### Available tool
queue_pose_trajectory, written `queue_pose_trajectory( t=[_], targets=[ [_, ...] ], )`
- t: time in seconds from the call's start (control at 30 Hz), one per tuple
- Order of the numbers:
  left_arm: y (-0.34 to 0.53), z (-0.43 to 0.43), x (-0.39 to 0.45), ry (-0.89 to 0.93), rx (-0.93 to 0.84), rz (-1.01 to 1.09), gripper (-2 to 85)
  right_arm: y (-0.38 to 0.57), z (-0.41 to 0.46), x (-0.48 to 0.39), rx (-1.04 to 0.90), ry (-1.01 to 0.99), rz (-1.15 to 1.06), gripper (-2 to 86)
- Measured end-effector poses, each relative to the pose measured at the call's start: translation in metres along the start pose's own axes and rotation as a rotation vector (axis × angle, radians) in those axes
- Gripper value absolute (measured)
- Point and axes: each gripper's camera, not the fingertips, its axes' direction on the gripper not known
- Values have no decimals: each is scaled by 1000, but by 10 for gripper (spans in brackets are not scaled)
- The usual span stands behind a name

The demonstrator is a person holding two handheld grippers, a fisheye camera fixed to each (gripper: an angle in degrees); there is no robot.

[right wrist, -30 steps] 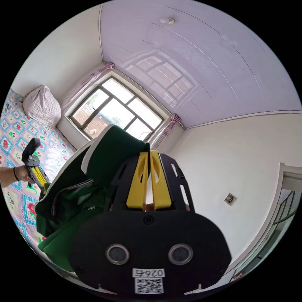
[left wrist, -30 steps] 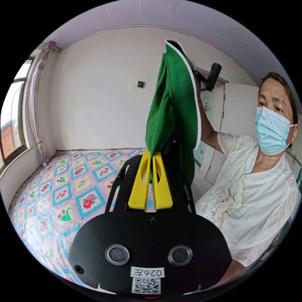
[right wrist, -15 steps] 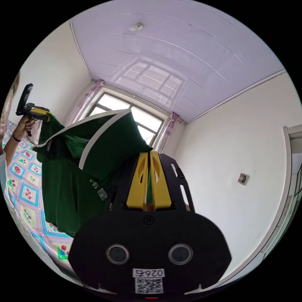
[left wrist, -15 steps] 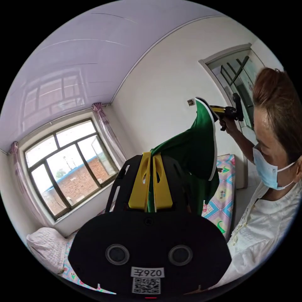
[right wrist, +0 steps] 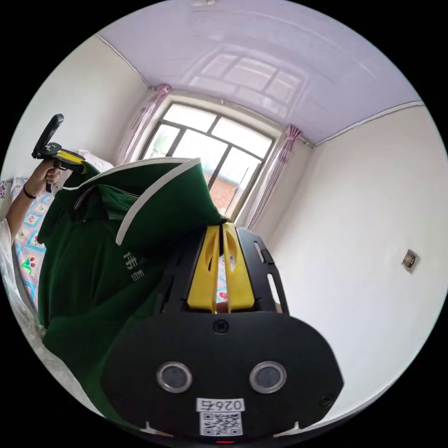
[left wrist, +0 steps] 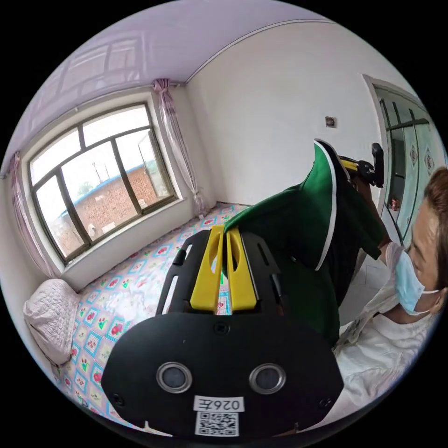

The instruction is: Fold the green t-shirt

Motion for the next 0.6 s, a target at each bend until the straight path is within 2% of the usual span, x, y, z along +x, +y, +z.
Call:
queue_pose_trajectory(
  t=[0.13,0.17,0.3,0.4,0.5,0.6],
  targets=[
    [29,185,-80,62,-186,-194,-5,35,214,-2,-248,-100,14,-15],
    [35,212,-90,66,-208,-219,-5,43,244,-4,-277,-108,10,-15],
    [69,394,-158,75,-302,-337,10,91,451,-8,-449,-127,57,-3],
    [95,507,-206,63,-481,-441,94,127,590,10,-621,-127,176,50],
    [130,560,-234,162,-519,-539,122,160,657,46,-677,-199,339,120],
    [168,575,-240,310,-482,-543,92,187,651,74,-567,-293,433,78]
  ],
)
